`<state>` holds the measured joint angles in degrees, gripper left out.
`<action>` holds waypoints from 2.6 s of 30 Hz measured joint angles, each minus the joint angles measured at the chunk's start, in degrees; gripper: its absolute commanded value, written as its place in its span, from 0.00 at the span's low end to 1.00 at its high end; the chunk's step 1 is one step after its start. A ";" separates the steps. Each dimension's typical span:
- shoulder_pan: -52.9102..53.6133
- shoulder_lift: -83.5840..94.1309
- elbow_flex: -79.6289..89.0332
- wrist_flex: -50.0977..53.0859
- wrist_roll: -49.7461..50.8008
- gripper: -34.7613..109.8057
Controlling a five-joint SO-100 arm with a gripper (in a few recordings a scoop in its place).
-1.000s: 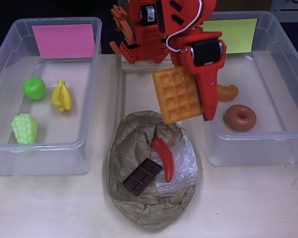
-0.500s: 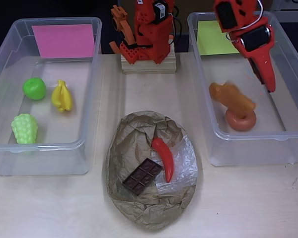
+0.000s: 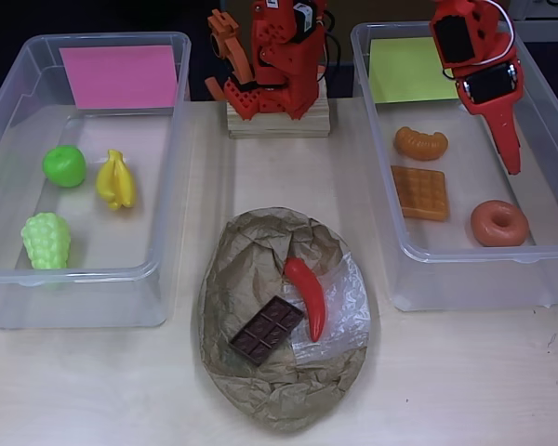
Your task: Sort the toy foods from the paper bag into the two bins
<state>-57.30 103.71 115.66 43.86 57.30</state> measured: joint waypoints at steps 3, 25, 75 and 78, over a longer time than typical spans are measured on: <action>2.64 0.00 -3.52 1.32 -7.03 0.37; 42.71 6.77 -5.01 8.96 -63.19 0.34; 57.22 -46.05 -27.07 8.00 -94.66 0.53; 57.22 -47.55 -27.25 7.03 -93.87 0.50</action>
<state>-0.09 56.16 88.42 50.89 -36.56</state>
